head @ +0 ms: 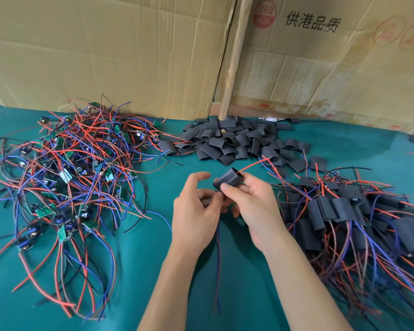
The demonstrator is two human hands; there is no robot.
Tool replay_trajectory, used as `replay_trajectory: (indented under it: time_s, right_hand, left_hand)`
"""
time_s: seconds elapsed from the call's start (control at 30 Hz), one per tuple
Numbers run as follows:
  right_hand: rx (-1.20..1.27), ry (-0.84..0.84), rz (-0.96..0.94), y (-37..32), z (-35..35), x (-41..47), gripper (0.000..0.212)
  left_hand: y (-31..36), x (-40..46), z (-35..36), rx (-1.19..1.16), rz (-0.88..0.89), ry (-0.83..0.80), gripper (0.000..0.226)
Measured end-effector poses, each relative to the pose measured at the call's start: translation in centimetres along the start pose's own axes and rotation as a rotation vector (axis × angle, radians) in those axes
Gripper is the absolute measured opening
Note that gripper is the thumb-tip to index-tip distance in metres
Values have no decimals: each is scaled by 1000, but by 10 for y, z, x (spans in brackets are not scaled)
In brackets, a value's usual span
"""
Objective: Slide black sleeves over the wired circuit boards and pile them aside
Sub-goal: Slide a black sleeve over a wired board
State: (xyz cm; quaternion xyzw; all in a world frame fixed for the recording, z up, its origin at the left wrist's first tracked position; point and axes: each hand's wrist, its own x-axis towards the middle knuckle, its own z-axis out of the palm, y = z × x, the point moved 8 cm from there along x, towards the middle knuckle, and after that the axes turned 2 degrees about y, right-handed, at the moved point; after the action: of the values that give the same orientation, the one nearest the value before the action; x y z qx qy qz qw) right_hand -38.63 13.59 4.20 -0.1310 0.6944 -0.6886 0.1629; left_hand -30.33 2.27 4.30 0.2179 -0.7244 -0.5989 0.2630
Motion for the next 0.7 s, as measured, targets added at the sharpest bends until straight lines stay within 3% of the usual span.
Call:
replay_trajectory:
  time_s: [0.27, 0.47, 0.7]
  right_hand:
    - [87, 80, -63, -9, -13, 2, 6]
    - [365, 181, -45, -16, -35, 3, 13]
    - [251, 48, -3, -12, -18, 2, 15]
  left_hand:
    - [-1, 0, 4, -179, -35, -86, 57]
    - [-3, 2, 11, -159, -38, -147, 15]
    - [-5, 5, 2, -317, -65, -82, 16]
